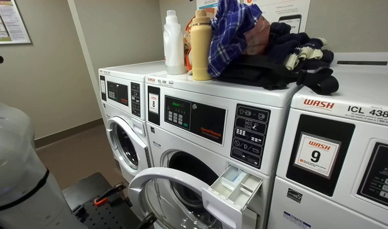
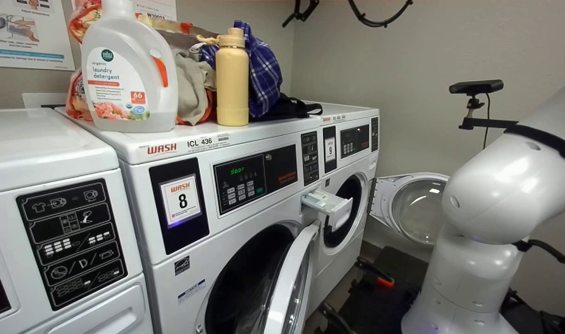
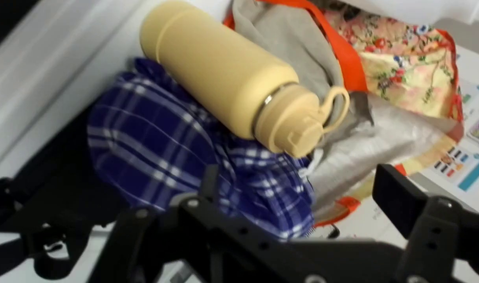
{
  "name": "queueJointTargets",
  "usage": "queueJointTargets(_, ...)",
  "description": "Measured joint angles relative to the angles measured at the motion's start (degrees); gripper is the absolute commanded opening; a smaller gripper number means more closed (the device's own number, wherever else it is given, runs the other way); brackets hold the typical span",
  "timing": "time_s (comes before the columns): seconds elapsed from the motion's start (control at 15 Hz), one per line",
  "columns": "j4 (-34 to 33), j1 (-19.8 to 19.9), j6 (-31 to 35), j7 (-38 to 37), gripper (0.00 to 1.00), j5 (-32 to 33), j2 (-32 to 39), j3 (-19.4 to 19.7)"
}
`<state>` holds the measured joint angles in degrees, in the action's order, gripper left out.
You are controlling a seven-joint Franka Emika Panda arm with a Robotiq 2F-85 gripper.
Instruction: Remove the trousers from the bag, move the bottle to the machine on the left, and then close the washing machine
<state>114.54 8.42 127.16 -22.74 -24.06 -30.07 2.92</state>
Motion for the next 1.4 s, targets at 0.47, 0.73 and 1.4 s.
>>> queueJointTargets(0.47, 0.15, 0.05, 30.18, -2.66, 1.0, 3.78, 9.01, -3.89)
queueJointTargets(0.73, 0.18, 2.22, 33.87, -7.98, 0.93, 9.68, 14.18, -4.52)
queueJointTargets(1.4, 0.21, 5.79, 33.7, -18.45, 0.05, 16.41, 18.64, -5.63)
